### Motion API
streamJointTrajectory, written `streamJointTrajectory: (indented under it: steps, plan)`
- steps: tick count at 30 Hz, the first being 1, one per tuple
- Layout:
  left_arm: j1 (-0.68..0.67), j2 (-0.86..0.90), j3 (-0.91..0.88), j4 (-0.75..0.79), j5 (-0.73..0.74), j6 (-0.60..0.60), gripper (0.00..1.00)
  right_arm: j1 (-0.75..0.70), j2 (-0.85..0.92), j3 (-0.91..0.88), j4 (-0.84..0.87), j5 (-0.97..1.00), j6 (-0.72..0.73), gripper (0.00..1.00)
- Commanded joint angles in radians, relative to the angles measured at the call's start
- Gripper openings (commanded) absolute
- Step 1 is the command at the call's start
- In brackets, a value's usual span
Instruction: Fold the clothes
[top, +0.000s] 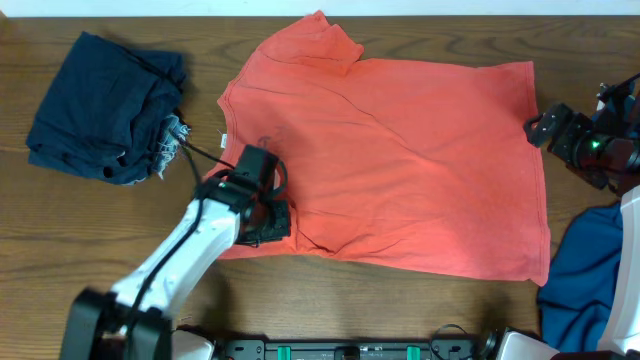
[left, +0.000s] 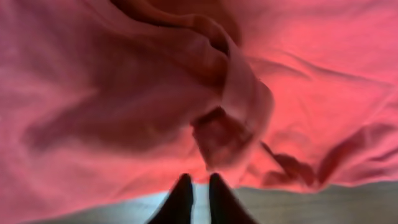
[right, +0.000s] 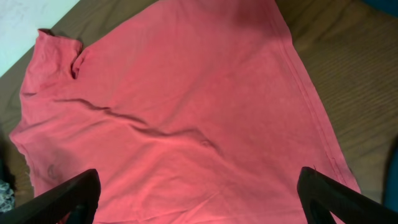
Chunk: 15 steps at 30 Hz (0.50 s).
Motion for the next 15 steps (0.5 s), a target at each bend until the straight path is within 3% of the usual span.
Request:
streamJointTrajectory:
  steps: [1, 8, 15]
  plan:
    - [0.004, 0.078, -0.008, 0.013, 0.043, 0.005, 0.06, -0.010, -0.001, 0.002, 0.002, 0.003, -0.012, 0.99]
    - [-0.011, 0.122, -0.007, 0.245, 0.268, -0.012, 0.06, -0.010, -0.001, 0.002, 0.002, 0.003, -0.012, 0.99]
    - [-0.005, 0.113, 0.024, 0.278, 0.277, -0.005, 0.11, -0.010, -0.001, 0.002, 0.005, 0.003, -0.013, 0.99]
